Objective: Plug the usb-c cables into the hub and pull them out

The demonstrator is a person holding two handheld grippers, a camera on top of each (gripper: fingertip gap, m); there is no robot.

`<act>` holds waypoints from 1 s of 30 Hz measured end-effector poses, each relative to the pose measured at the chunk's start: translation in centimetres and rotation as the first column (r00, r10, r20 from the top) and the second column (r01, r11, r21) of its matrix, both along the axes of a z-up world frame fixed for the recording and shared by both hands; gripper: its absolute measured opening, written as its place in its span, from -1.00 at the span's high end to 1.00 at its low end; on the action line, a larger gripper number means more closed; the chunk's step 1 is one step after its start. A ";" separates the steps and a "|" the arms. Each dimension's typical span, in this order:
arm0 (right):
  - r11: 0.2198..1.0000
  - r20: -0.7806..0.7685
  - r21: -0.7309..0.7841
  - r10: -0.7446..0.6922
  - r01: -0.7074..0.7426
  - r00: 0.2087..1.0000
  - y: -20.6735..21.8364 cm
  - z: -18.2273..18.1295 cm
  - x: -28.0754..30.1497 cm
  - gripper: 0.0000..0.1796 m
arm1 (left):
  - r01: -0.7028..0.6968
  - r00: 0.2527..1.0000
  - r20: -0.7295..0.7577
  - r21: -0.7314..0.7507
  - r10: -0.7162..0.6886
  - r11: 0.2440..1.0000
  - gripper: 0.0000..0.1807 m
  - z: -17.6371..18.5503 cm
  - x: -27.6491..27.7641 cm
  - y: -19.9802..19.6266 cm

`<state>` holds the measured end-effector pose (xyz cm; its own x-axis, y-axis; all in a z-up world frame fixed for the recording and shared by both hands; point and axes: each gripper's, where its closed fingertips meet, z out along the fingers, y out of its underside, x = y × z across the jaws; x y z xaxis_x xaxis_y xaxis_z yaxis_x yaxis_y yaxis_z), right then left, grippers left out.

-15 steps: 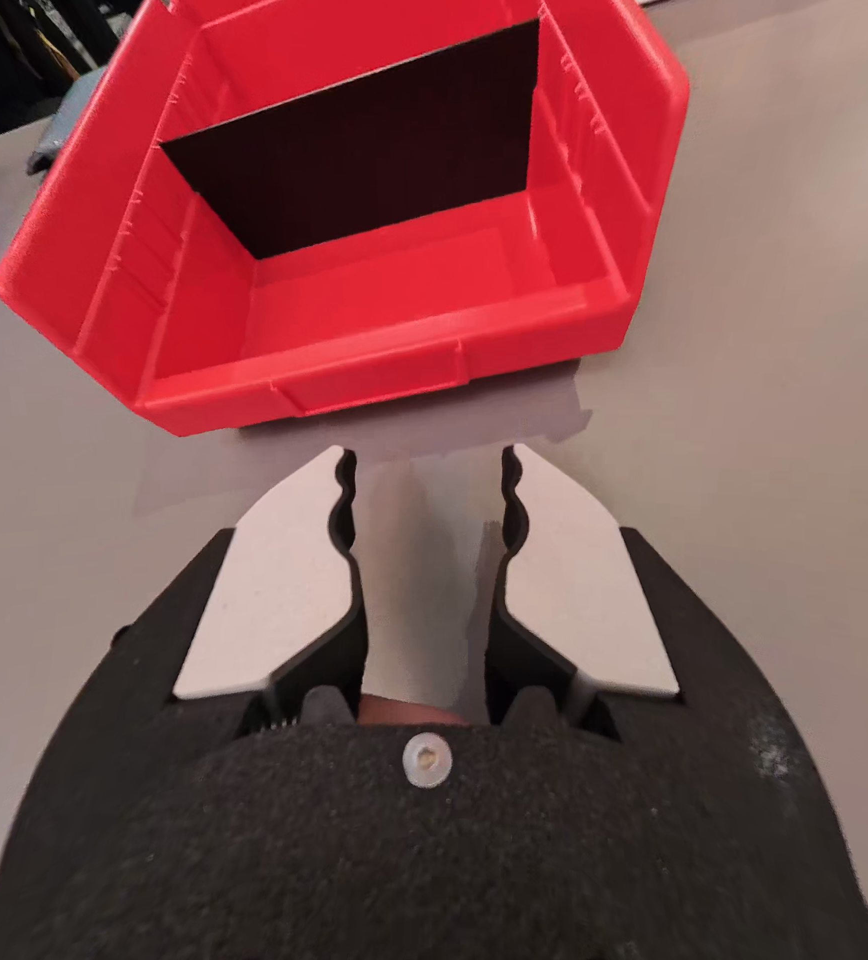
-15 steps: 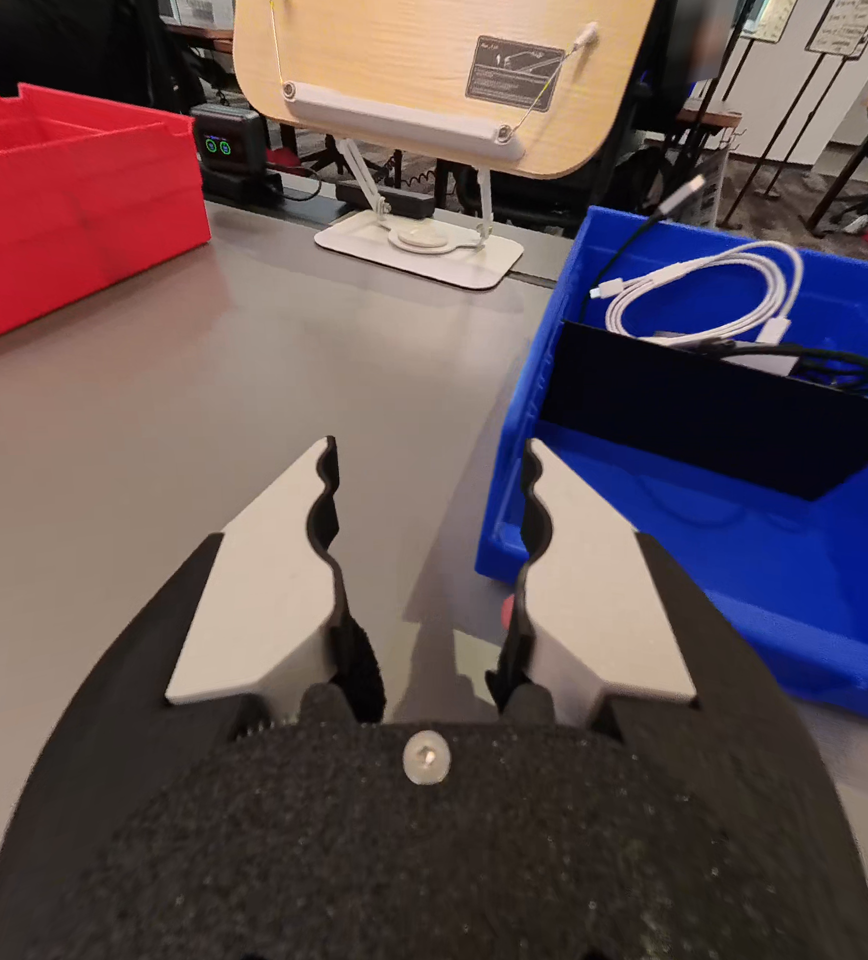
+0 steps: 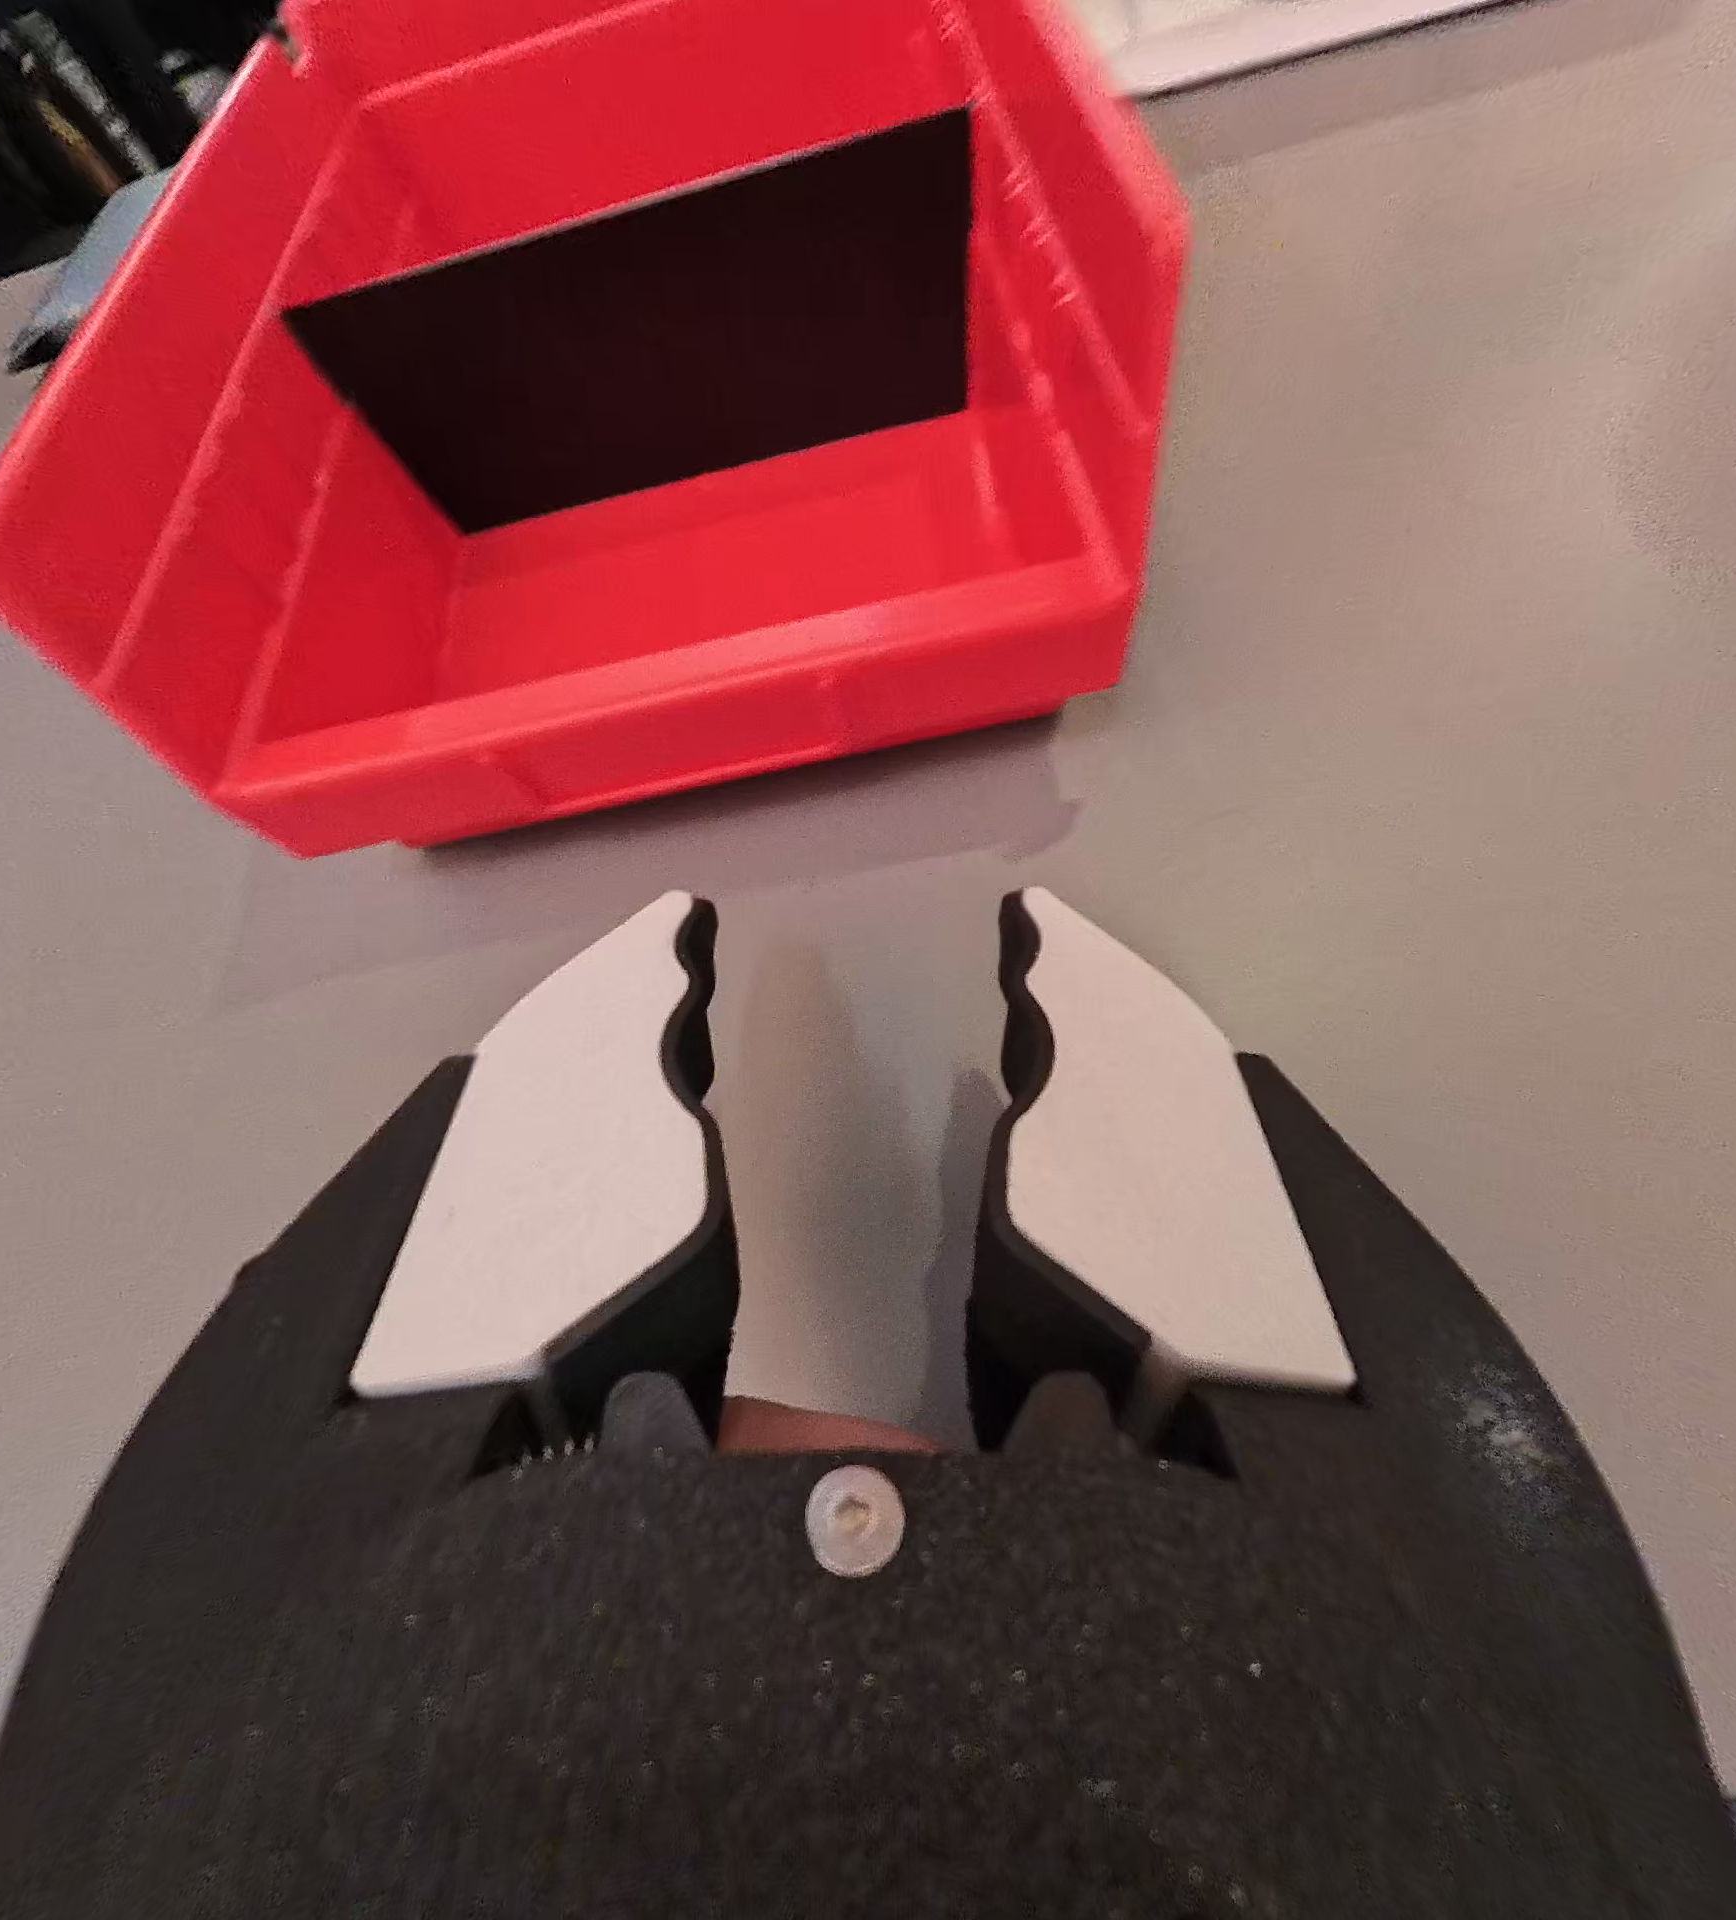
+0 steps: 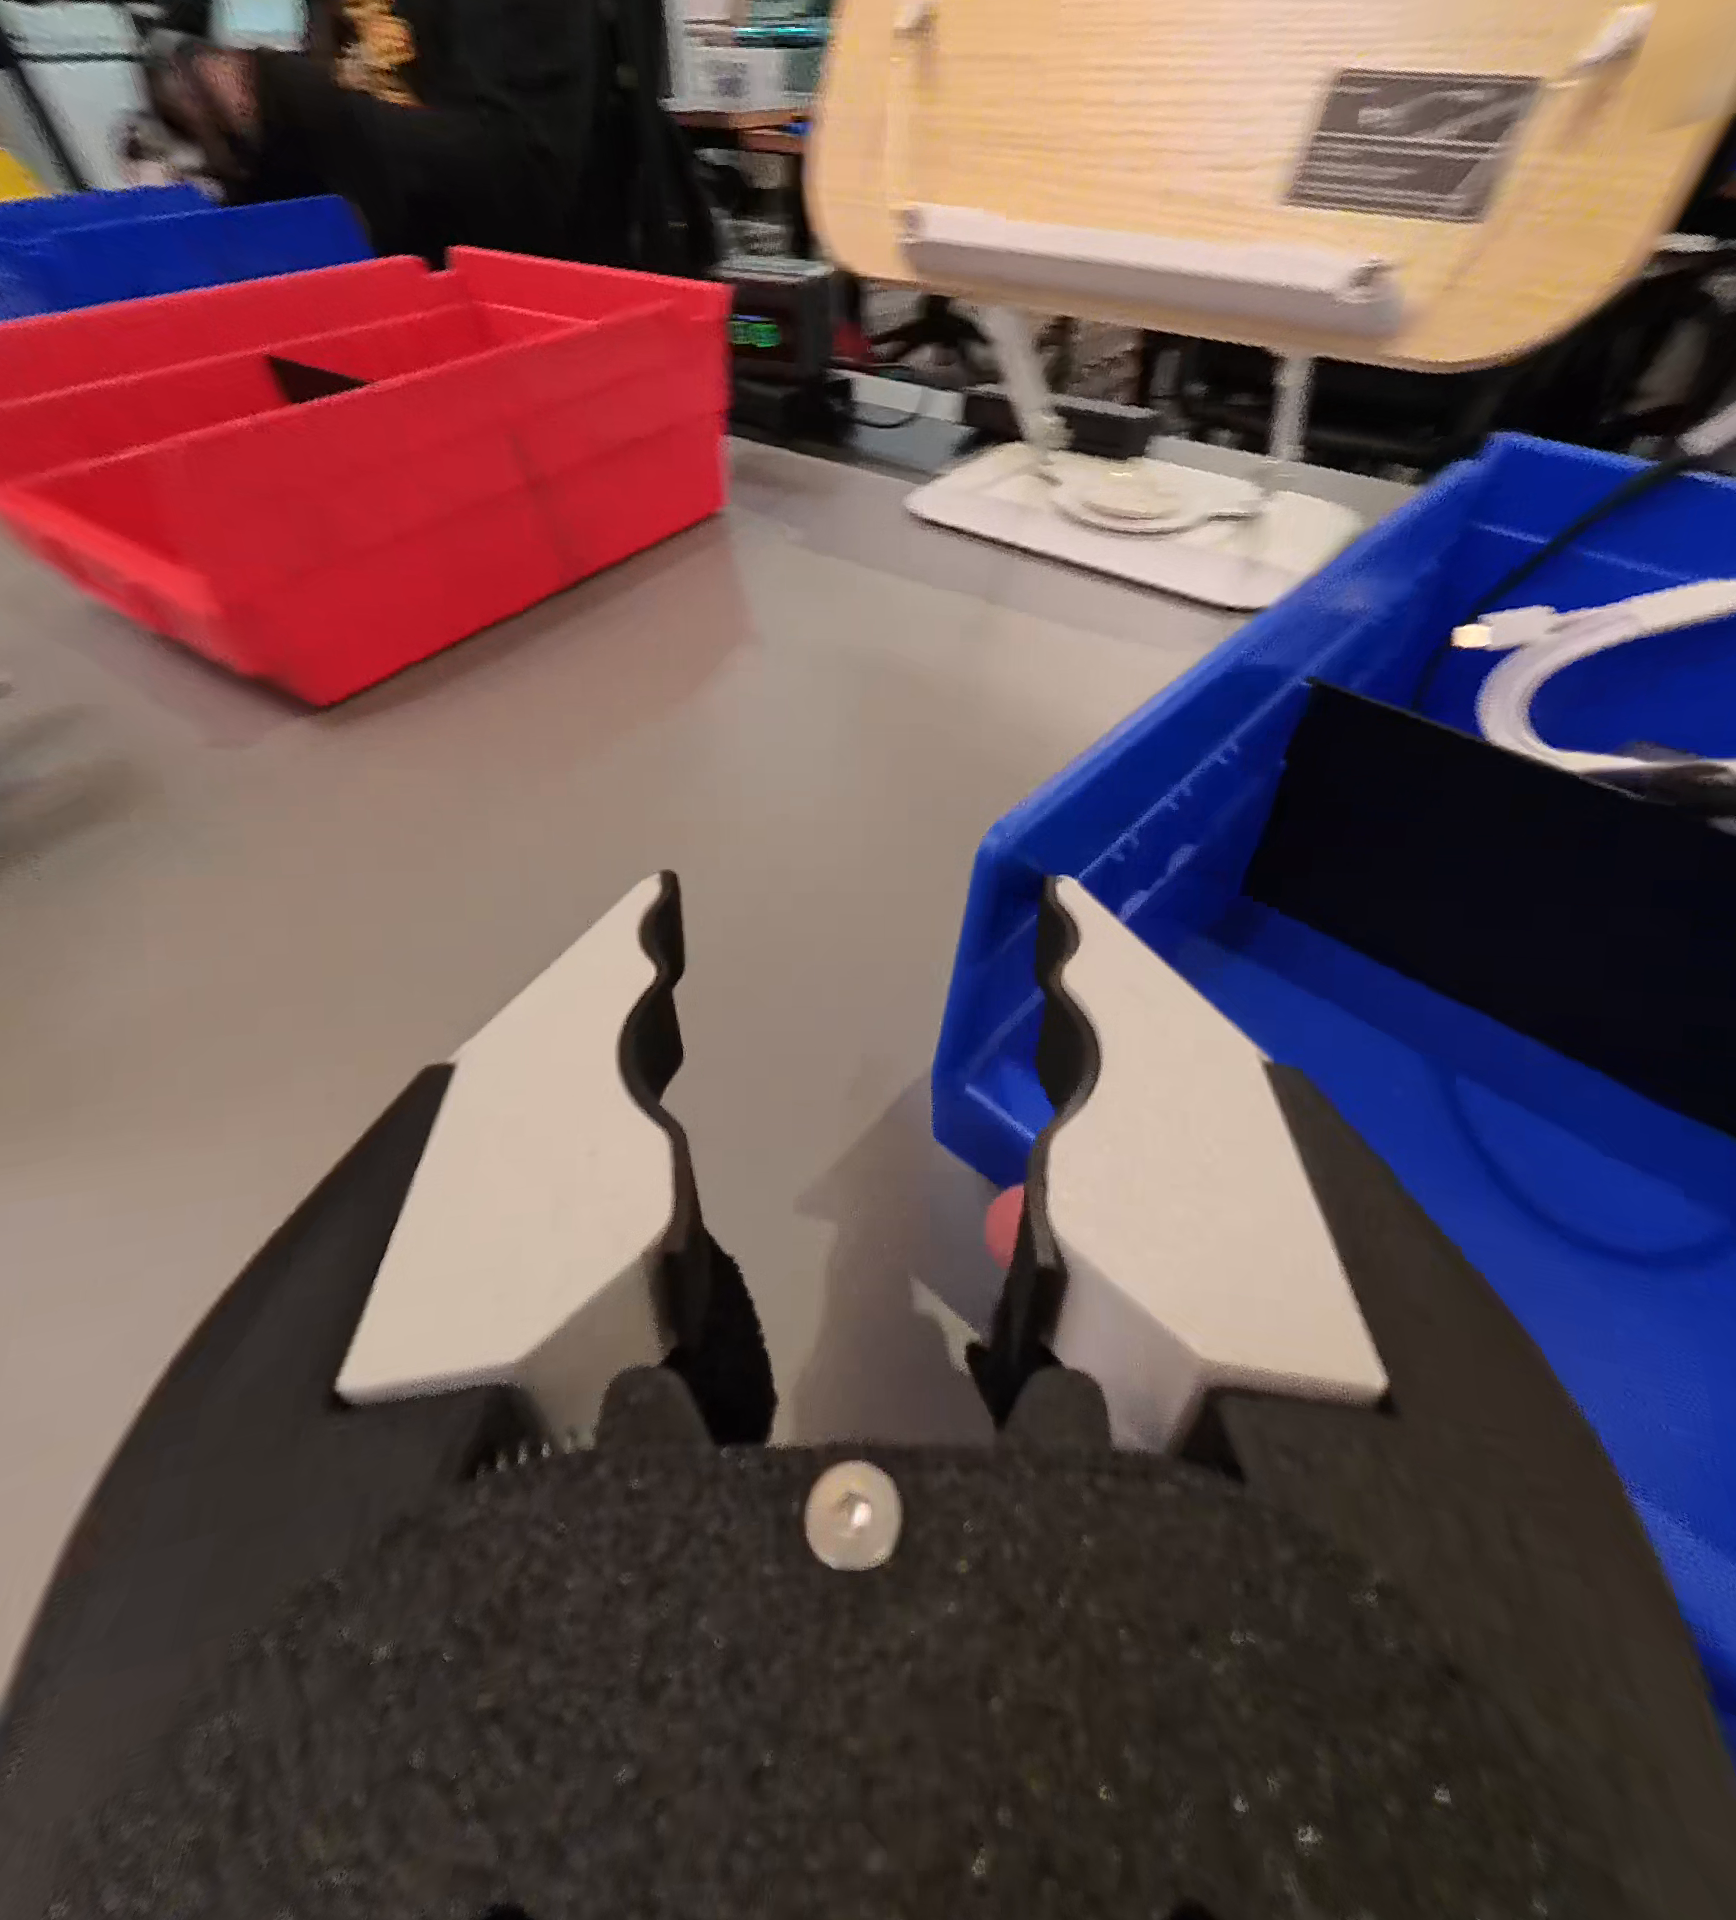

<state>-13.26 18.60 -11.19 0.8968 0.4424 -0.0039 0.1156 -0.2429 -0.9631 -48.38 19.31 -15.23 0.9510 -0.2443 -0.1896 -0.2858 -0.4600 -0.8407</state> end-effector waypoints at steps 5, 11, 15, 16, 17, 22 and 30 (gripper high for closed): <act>0.951 -0.067 -0.020 0.306 -0.308 0.950 -5.2 0.5 -6.2 0.40 | 0.205 0.973 0.086 0.103 -0.214 0.973 0.37 2.3 7.2 -0.6; 0.984 -0.031 0.156 0.087 -0.081 0.996 -6.5 3.8 -3.4 0.39 | 0.506 0.785 0.342 0.127 -0.517 0.853 0.35 4.1 20.9 -4.3; 0.901 -0.093 0.332 -0.264 0.280 0.960 -7.3 7.6 3.7 0.40 | 0.594 0.727 0.341 0.122 -0.596 0.795 0.37 3.8 28.1 -5.7; 0.861 -0.104 0.338 -0.368 0.380 0.924 -7.6 7.9 5.9 0.40 | 0.587 0.741 0.321 0.119 -0.590 0.801 0.41 3.7 29.3 -5.4; 0.819 -0.107 0.330 -0.460 0.468 0.881 -7.9 7.9 8.1 0.40 | 0.552 0.773 0.297 0.124 -0.561 0.825 0.44 3.6 30.0 -4.7; 0.733 -0.061 0.092 -0.671 0.673 0.739 -8.5 2.8 13.7 0.46 | 0.480 0.826 0.279 0.106 -0.489 0.871 0.54 2.2 32.2 -2.6; 0.655 -0.012 -0.002 -0.756 0.756 0.655 -7.3 -1.2 14.5 0.97 | 0.437 0.862 0.234 0.102 -0.449 0.894 0.93 1.9 31.3 -0.7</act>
<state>1.27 11.29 -12.34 0.9216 -0.3878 -0.0158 -0.1169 -0.2386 -0.9641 -17.10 18.60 -13.30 0.7616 -0.6479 0.0148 -0.2331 -0.2952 -0.9266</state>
